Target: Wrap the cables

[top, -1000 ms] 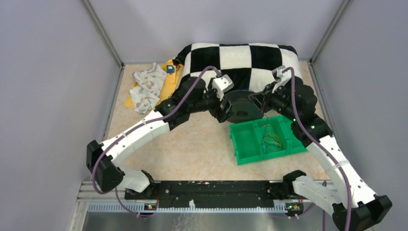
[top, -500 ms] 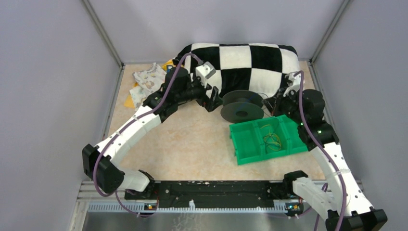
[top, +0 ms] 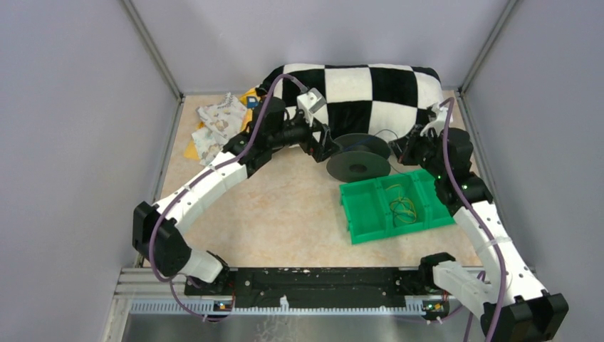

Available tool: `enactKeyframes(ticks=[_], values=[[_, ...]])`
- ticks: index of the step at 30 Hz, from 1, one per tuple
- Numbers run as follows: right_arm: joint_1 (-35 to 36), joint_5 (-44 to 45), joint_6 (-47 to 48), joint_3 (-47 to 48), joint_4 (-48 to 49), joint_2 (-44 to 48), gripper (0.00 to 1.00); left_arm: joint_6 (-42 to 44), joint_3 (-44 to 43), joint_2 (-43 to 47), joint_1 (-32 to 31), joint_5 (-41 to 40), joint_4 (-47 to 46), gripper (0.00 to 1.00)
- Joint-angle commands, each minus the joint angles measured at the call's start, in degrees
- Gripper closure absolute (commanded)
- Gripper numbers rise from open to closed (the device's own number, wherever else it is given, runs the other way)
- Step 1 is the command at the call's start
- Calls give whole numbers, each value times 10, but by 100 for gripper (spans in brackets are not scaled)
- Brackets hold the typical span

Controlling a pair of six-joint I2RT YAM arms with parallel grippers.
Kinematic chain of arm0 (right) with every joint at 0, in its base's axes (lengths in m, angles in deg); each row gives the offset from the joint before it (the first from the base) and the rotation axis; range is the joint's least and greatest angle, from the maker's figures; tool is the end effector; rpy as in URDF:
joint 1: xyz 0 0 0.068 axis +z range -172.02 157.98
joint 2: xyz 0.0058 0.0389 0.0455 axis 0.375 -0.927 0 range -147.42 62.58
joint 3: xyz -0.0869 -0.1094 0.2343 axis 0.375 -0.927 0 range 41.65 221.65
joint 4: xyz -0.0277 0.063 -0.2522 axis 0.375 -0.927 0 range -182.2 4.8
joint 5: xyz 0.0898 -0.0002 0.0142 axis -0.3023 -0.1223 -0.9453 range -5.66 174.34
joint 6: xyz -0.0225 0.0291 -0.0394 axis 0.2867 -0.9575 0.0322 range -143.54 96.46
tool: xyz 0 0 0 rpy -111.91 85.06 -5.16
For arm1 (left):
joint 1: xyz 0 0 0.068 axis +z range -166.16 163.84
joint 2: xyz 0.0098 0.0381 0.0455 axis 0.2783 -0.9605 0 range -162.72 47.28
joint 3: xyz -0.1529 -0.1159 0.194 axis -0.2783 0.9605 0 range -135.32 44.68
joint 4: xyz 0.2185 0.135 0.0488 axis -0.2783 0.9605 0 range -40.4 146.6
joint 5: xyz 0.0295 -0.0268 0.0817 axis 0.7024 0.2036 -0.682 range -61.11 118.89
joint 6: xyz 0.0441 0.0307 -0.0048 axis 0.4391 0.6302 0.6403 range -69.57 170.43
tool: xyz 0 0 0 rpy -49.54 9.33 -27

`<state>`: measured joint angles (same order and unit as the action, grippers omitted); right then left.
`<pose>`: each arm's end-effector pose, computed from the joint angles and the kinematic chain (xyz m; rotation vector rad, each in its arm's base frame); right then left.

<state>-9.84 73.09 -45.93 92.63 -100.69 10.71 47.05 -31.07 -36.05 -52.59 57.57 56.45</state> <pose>0.2012 0.0506 0.3467 0.0295 1.8940 0.5979 0.2650 -0.2169 0.3766 0.8819 1.6772 -0.9374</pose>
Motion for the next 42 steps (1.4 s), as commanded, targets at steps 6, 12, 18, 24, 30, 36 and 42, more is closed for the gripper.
enactKeyframes(ticks=[6, 12, 18, 24, 30, 36, 42], values=[[-4, 29, -55, -6, 71, -43, 100, -10, -4, -34, -1, 38, -86, 1], [-4, 45, -66, -20, 77, -56, 100, -8, -7, -59, -1, 53, -109, 1], [-4, 48, -64, -25, 80, -69, 100, 2, -8, -84, -1, 38, -133, 1], [-4, 49, -61, -24, 79, -79, 100, 26, 2, -104, -1, 38, -181, 3], [-4, 46, -69, -29, 92, -78, 100, 62, -18, -138, -1, 58, -191, 5], [-4, 45, -75, -31, 96, -80, 100, 110, -19, -163, -1, 97, -209, 5], [-4, 38, -79, -27, 101, -89, 100, 149, -35, -191, 0, 102, -220, 6]])
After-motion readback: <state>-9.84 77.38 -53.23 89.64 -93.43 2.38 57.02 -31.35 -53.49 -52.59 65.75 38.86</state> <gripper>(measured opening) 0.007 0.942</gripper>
